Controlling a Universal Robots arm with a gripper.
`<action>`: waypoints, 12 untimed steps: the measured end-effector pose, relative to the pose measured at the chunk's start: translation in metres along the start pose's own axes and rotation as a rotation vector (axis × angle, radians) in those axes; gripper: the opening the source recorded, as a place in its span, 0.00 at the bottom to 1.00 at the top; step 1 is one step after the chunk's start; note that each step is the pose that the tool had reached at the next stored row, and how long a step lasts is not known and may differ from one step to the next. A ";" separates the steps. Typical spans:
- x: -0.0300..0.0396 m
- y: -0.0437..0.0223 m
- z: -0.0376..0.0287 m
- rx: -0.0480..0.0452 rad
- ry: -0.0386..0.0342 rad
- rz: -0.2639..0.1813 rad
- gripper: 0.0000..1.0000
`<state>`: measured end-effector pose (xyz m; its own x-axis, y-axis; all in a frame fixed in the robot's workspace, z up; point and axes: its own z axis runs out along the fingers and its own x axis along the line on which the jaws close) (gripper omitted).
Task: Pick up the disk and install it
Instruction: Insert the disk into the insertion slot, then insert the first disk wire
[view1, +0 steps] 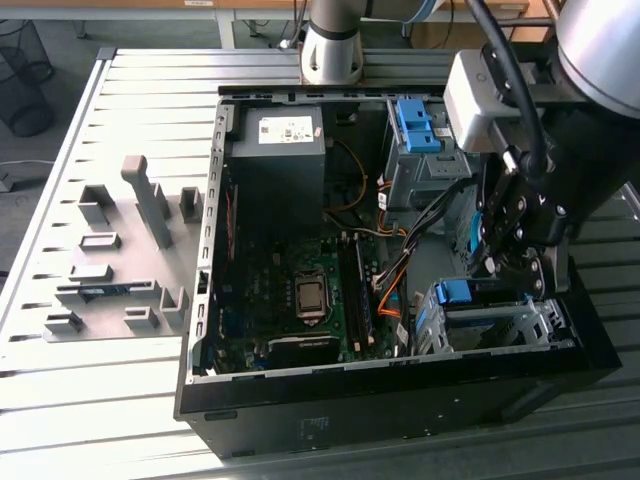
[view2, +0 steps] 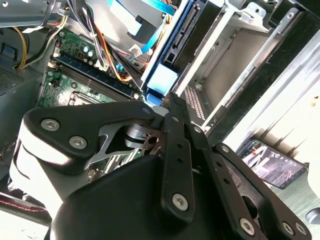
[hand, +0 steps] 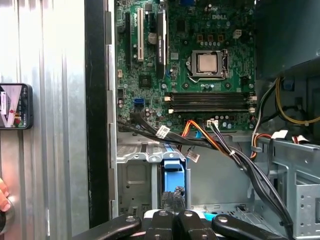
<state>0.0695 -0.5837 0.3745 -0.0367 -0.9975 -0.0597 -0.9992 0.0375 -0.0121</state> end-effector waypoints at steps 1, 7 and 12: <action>0.0001 0.0000 0.0018 0.0000 0.0000 0.000 0.11; 0.0007 -0.0001 0.0127 -0.0005 0.0000 0.000 0.11; 0.0009 -0.0002 0.0152 -0.0009 -0.0002 0.000 0.11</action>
<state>0.0698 -0.5837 0.3594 -0.0367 -0.9975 -0.0599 -0.9992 0.0375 -0.0111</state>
